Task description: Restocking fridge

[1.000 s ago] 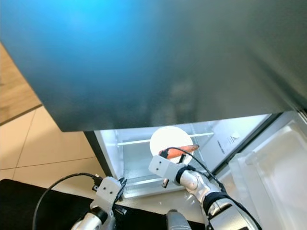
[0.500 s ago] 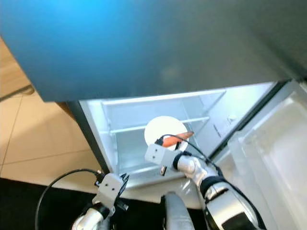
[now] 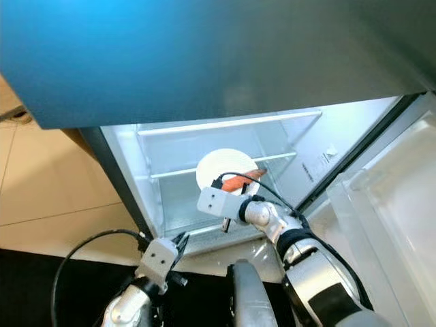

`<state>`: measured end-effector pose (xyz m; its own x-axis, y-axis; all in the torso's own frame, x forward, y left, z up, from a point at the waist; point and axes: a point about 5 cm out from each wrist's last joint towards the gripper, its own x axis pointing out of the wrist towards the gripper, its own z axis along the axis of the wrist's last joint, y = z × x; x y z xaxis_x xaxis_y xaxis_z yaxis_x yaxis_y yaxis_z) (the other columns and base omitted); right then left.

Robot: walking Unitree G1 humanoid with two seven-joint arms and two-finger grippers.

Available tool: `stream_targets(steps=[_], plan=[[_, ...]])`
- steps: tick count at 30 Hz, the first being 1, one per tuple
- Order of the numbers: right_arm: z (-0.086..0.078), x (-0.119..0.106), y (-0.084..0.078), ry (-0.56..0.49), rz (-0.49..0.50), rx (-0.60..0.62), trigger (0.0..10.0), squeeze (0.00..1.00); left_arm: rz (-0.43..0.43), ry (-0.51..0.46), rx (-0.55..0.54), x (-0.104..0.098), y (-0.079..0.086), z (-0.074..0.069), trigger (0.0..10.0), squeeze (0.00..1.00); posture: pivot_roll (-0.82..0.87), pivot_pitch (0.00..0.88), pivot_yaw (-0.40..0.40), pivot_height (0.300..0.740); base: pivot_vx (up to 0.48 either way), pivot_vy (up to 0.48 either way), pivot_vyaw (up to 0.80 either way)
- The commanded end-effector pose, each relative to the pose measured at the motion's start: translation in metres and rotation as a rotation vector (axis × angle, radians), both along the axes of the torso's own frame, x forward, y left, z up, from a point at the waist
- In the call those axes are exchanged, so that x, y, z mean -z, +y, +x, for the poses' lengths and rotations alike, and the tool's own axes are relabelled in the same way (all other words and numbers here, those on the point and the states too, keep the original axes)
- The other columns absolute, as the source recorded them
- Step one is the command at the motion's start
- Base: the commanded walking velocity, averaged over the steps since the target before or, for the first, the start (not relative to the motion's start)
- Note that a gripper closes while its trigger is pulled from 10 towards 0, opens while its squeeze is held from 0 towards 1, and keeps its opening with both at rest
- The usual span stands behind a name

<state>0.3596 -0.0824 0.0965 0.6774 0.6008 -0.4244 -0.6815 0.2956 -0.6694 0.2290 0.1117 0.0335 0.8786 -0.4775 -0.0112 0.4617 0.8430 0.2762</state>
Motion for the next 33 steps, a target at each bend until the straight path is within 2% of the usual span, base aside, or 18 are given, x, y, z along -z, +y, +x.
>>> stream_targets(steps=[1, 11, 25, 33], plan=[[-0.002, 0.005, -0.003, 0.027, -0.010, 0.007, 10.0, 0.00, 0.019, 0.029, 0.011, 0.005, 0.003, -0.007, 10.0, 0.00, -0.07, 0.312, -0.155, 0.646, 0.000, 0.000, 0.00], [0.013, -0.021, 0.000, -0.027, -0.035, 0.012, 10.0, 0.00, 0.018, -0.067, 0.025, -0.022, 0.000, 0.000, 10.0, 0.00, -0.05, 0.326, -0.171, 0.636, 0.000, 0.000, 0.00], [0.030, -0.050, 0.002, -0.101, -0.070, 0.061, 10.0, 0.00, 0.062, -0.107, 0.036, -0.042, 0.007, 0.002, 10.0, 0.00, 0.02, 0.353, -0.193, 0.632, 0.000, 0.000, 0.00], [0.040, -0.074, 0.004, -0.115, 0.000, 0.126, 10.0, 0.00, 0.057, -0.126, 0.056, -0.053, -0.001, 0.000, 10.0, 0.00, 0.04, 0.379, -0.222, 0.632, 0.000, 0.000, 0.00]])
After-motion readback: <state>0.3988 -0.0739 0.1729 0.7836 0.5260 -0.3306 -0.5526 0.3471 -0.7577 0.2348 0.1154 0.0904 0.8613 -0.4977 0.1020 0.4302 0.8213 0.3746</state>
